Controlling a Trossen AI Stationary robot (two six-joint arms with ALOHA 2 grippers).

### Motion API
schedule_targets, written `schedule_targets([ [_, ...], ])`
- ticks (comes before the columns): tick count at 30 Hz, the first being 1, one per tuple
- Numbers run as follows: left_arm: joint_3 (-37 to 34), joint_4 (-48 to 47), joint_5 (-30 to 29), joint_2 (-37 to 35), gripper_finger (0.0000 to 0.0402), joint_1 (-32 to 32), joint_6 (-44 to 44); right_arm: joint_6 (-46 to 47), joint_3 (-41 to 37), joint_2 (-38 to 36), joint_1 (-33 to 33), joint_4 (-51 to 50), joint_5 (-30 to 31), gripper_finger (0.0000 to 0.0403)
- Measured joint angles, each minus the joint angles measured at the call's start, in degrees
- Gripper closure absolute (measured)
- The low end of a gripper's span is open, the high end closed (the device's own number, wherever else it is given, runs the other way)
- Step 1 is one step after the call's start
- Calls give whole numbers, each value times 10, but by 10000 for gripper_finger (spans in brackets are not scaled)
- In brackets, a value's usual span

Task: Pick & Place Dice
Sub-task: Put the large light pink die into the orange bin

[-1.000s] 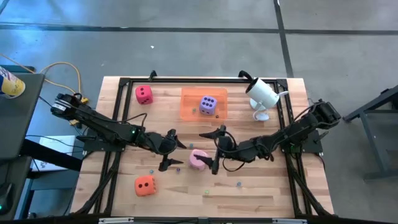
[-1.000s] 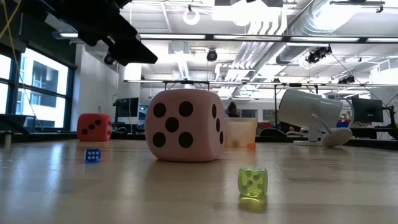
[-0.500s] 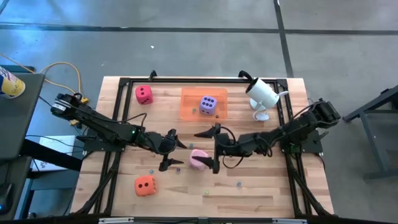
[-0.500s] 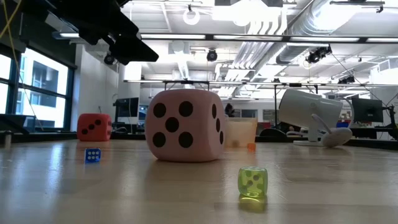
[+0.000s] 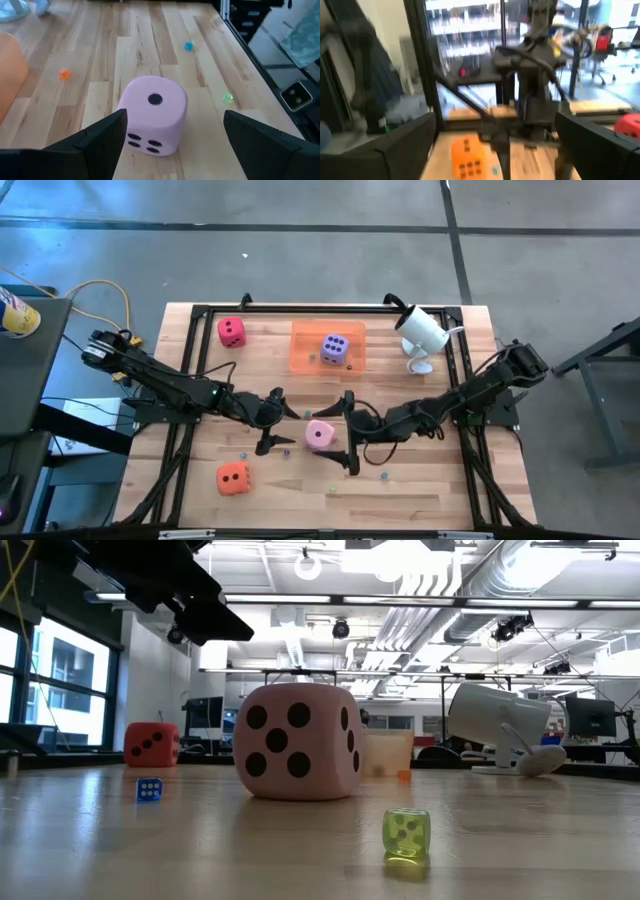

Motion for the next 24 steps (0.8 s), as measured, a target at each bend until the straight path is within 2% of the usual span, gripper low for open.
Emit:
schedule_targets([
  [4,0,-37,37,-1,78,-6,1,40,92,0,13,-214,47,5],
  [9,0,-87,41,-33,78,-21,45,73,160,20,24,-377,87,5],
  [16,0,-133,25,-102,78,-34,28,100,228,94,43,-434,86,5],
  [20,0,-141,24,-113,78,-48,19,112,287,153,54,-481,87,5],
  [24,0,-150,24,-112,78,-64,18,173,361,214,55,-573,85,5],
])
